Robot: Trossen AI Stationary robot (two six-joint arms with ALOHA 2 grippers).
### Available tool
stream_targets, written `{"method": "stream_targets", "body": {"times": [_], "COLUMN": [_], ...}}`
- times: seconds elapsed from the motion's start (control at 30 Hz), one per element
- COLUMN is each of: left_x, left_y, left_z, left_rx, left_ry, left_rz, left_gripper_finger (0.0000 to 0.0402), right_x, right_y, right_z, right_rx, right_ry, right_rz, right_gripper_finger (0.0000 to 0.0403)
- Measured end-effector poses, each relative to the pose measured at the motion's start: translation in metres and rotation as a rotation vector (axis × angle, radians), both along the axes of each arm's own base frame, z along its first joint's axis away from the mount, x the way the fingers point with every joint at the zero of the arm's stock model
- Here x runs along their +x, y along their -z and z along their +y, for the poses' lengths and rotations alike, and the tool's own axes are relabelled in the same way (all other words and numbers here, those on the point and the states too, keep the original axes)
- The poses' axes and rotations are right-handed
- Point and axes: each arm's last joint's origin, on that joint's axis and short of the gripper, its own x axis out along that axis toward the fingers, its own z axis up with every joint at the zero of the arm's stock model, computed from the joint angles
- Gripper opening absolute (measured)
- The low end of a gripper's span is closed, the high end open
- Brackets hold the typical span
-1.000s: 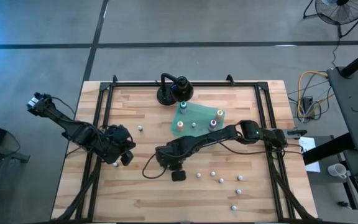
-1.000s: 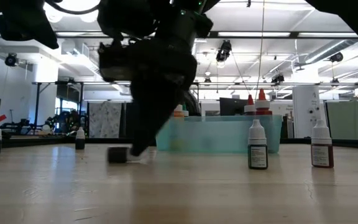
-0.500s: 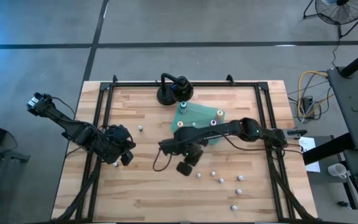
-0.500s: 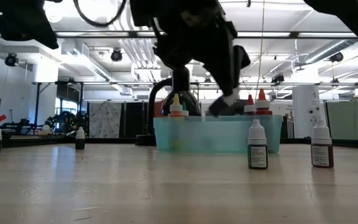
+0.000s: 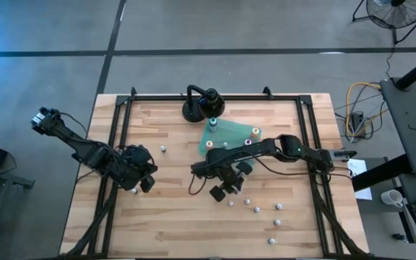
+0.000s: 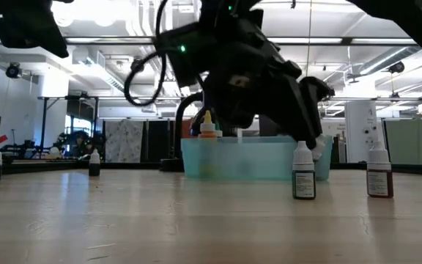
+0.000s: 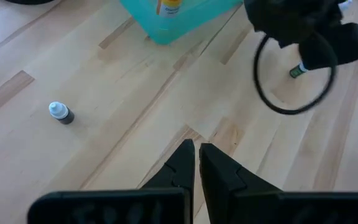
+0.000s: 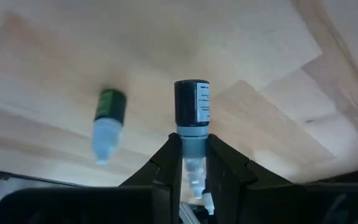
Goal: Pick & Place food coloring
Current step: Move the red food coloring bottle to the middle of the table
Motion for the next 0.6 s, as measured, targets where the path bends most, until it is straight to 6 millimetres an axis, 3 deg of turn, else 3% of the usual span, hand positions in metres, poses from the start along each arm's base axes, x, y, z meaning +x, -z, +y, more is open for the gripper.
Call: {"method": "stream_targets", "body": {"times": [0.2,0.6], "left_x": [0.000,0.000], "left_y": [0.000,0.000], "left_z": [0.000,0.000], "left_rx": [0.000,0.011], "left_ry": [0.000,0.012], "left_rz": [0.000,0.003], "left_gripper_finger": [0.0000,0.0000], "right_x": [-0.005,-0.014], "right_y": [0.012,0.027], "right_z": [-0.016,-0.017], "right_rx": [0.096,0.158], "right_ry": [0.064,0.055], "right_rz": [0.055,0.090], "right_gripper_finger": [0.0052,0.0085]}}
